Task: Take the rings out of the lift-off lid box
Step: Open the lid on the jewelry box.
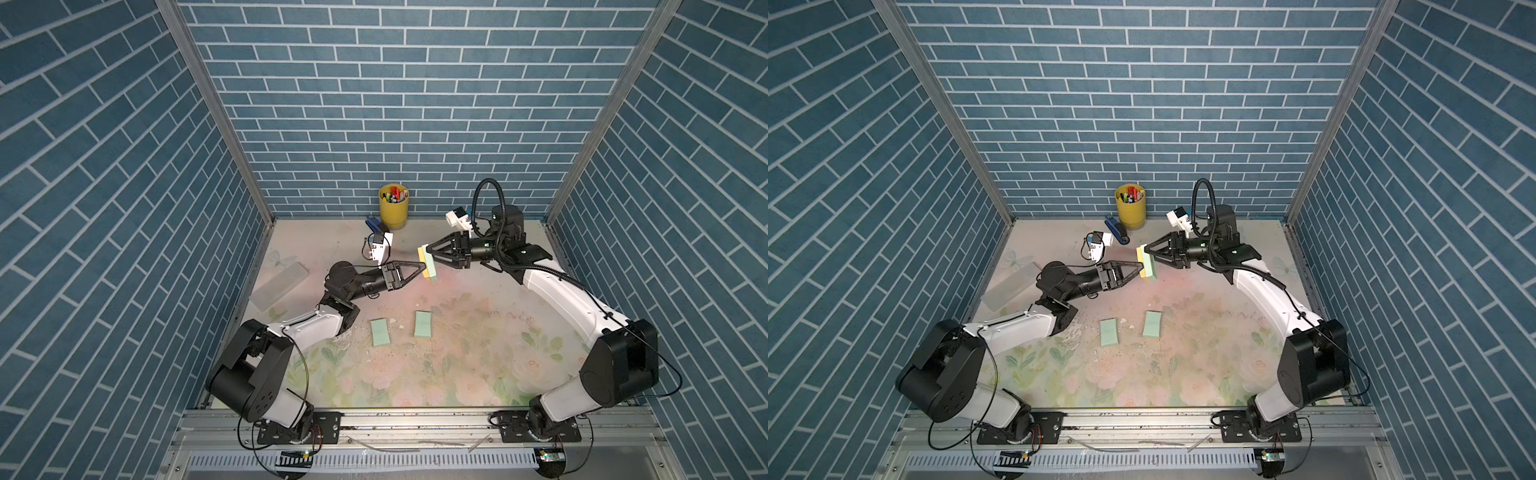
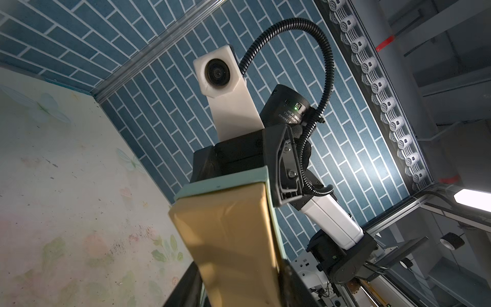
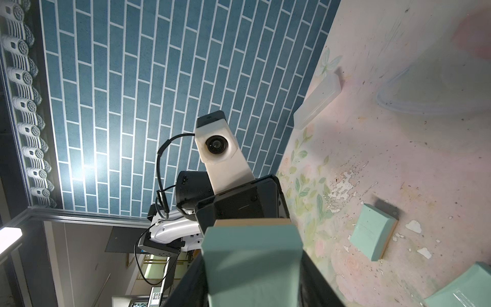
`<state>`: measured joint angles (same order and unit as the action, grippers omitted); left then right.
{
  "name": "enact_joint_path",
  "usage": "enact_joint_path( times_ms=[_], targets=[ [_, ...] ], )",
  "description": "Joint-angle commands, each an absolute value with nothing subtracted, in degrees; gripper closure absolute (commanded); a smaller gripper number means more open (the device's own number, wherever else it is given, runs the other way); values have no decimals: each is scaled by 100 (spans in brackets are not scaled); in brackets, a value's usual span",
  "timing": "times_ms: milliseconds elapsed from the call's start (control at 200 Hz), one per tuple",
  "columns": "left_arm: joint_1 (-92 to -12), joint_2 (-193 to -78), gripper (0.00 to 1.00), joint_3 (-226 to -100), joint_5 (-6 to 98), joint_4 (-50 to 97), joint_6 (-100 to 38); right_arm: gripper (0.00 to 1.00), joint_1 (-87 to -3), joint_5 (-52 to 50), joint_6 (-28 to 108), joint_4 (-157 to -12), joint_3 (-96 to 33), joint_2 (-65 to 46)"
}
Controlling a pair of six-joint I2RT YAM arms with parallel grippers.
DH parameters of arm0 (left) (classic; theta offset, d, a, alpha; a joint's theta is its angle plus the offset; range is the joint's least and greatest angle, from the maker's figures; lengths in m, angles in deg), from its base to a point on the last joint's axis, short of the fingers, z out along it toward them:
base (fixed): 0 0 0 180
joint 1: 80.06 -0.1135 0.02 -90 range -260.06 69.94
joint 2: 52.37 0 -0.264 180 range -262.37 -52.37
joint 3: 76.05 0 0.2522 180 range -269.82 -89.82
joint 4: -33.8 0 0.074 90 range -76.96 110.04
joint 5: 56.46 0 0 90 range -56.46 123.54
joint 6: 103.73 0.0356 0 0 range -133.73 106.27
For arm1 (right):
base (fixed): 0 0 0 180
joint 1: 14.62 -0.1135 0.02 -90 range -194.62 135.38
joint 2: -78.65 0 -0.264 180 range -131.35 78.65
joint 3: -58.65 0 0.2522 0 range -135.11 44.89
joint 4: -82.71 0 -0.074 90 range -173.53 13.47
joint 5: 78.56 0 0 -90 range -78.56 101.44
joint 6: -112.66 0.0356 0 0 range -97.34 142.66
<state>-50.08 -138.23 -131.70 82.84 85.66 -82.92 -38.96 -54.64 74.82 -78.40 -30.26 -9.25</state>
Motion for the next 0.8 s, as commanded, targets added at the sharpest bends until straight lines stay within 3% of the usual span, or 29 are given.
enact_joint_path(
  times_ms=[0, 400, 795],
  targets=[
    [-4960, -13917, 53, -13318, 8457, 8928, -8225, 59, -3966, -5674, 7686, -7868, -3003, -954],
    [-4957, -13886, 52, -13280, 8438, 9062, -8299, 57, -3941, -5514, 6504, -6157, -3651, -908],
    [-4973, -13680, 51, -13121, 8330, 9036, -8246, 56, -3853, -5461, 6256, -5817, -3774, -820]
  ],
)
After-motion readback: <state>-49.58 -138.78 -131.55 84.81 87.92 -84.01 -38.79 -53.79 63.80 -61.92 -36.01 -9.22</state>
